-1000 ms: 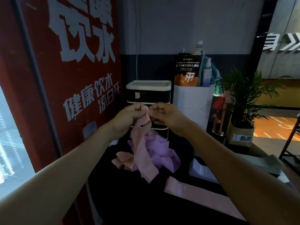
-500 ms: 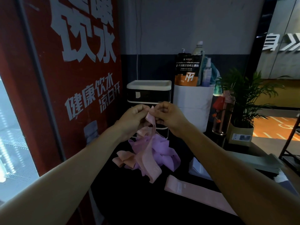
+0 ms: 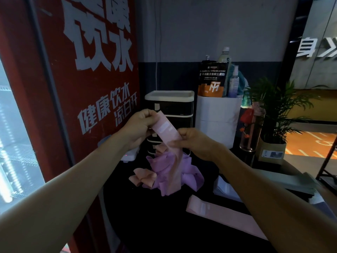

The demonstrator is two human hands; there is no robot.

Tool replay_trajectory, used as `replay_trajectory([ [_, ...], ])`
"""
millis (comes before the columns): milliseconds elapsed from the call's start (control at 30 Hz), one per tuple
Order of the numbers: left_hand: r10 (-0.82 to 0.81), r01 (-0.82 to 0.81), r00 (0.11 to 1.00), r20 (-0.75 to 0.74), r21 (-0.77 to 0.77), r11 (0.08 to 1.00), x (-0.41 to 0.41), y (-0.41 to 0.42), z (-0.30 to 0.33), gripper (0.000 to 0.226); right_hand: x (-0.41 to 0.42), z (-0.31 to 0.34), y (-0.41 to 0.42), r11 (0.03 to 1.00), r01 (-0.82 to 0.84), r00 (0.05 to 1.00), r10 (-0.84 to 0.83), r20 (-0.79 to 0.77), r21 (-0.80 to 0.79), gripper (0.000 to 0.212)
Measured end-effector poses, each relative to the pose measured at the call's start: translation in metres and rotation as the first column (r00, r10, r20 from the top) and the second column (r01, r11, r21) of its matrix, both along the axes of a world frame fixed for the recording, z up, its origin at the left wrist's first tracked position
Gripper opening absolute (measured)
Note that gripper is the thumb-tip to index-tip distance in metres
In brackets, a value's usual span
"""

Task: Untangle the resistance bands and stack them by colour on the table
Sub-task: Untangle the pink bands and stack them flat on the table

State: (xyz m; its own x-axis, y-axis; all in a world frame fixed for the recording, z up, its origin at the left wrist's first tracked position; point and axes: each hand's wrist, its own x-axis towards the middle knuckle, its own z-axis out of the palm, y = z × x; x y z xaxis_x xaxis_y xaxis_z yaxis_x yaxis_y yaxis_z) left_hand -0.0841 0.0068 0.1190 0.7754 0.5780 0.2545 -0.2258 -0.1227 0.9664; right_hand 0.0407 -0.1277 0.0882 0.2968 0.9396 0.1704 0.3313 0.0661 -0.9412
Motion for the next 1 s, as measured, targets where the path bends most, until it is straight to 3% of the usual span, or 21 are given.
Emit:
replay_trajectory([
  [100, 0.146, -0.144, 0.988, 0.041, -0.045, 0.989, 0.001, 0.003, 0.003, 0.023, 0.004, -0.005, -0.006, 0.993, 0.059, 0.993, -0.048, 0.107, -0.104, 0.028],
  [300, 0.37, -0.366, 0.928, 0.031, -0.091, 0.926, 0.003, 0.017, -0.011, 0.023, 0.02, -0.013, -0.038, 0.92, 0.28, 0.897, -0.148, 0.417, -0.274, 0.016],
  [367, 0.402, -0.4, 0.916, 0.005, -0.089, 0.912, 0.006, 0.019, -0.021, 0.024, 0.029, -0.021, -0.051, 0.877, 0.359, 0.843, -0.159, 0.513, -0.318, 0.021],
  [600, 0.412, -0.415, 0.91, -0.049, -0.103, 0.904, 0.022, 0.002, -0.056, 0.021, 0.05, -0.055, -0.106, 0.784, 0.497, 0.786, -0.225, 0.576, -0.372, 0.018],
  [633, 0.412, -0.418, 0.908, -0.073, -0.113, 0.901, 0.024, 0.0, -0.062, 0.021, 0.05, -0.058, -0.113, 0.778, 0.507, 0.788, -0.242, 0.566, -0.372, 0.01],
  [733, 0.421, -0.436, 0.898, -0.127, -0.125, 0.891, 0.033, -0.01, -0.088, 0.015, 0.05, -0.068, -0.132, 0.741, 0.538, 0.801, -0.301, 0.517, -0.402, 0.023],
  [800, 0.427, -0.448, 0.891, -0.152, -0.145, 0.882, 0.038, -0.021, -0.102, 0.007, 0.052, -0.076, -0.146, 0.714, 0.563, 0.812, -0.385, 0.439, -0.416, 0.01],
  [900, 0.405, -0.443, 0.893, -0.195, -0.233, 0.866, 0.045, -0.029, -0.122, 0.018, 0.052, -0.086, -0.17, 0.699, 0.595, 0.793, -0.591, 0.147, -0.398, 0.004],
  [1000, 0.394, -0.44, 0.889, -0.234, -0.202, 0.875, 0.05, -0.039, -0.135, 0.022, 0.051, -0.095, -0.193, 0.672, 0.639, 0.685, -0.718, -0.12, -0.373, 0.009],
])
